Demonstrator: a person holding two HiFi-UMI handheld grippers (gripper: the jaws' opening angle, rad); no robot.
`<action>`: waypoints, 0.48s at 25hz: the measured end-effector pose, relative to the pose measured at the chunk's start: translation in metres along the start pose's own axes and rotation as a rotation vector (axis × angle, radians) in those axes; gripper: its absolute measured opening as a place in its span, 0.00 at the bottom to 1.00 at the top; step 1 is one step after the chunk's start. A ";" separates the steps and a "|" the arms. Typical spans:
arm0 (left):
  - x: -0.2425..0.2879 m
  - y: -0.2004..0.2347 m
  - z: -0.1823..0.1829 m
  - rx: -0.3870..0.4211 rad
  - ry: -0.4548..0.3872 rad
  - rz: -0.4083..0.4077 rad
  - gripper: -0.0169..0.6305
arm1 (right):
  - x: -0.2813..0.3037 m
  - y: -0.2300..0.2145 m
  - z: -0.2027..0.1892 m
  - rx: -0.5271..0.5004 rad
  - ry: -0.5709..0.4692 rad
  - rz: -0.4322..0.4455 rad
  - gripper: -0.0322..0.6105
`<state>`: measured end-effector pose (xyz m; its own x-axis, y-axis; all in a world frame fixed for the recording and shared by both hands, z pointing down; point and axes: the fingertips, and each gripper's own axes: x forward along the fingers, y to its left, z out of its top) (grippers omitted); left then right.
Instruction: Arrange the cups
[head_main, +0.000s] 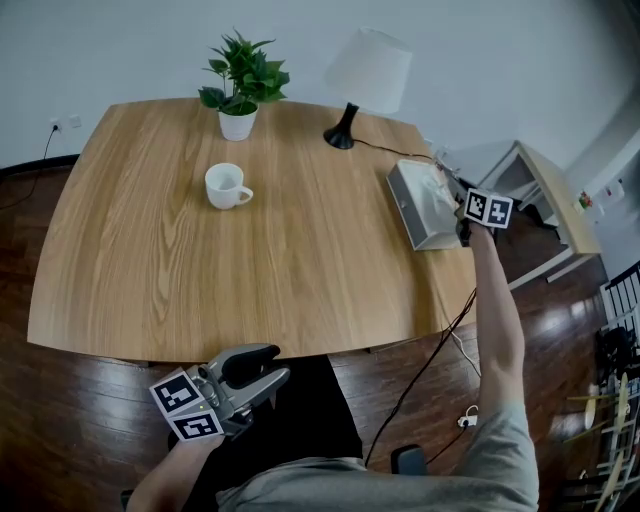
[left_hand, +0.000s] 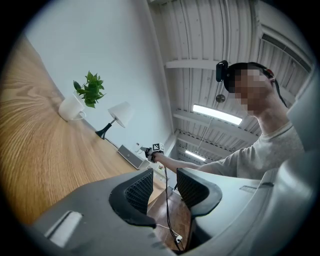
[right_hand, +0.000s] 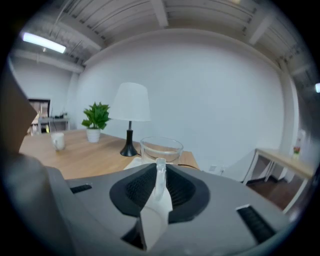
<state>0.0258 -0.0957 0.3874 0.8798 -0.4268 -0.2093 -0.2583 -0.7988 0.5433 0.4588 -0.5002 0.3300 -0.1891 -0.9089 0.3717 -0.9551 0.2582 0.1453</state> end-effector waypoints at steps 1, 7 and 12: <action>0.000 -0.001 0.000 0.002 -0.001 -0.002 0.27 | 0.001 -0.004 -0.001 -0.053 0.020 -0.025 0.17; 0.001 -0.006 0.000 0.012 0.008 -0.007 0.27 | 0.000 -0.021 -0.011 -0.275 0.170 -0.039 0.19; 0.004 -0.005 -0.006 0.009 0.014 -0.010 0.27 | -0.007 -0.024 -0.003 -0.316 0.137 -0.023 0.25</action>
<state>0.0328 -0.0907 0.3885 0.8879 -0.4125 -0.2036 -0.2526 -0.8071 0.5336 0.4837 -0.4994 0.3263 -0.1155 -0.8687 0.4816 -0.8367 0.3464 0.4241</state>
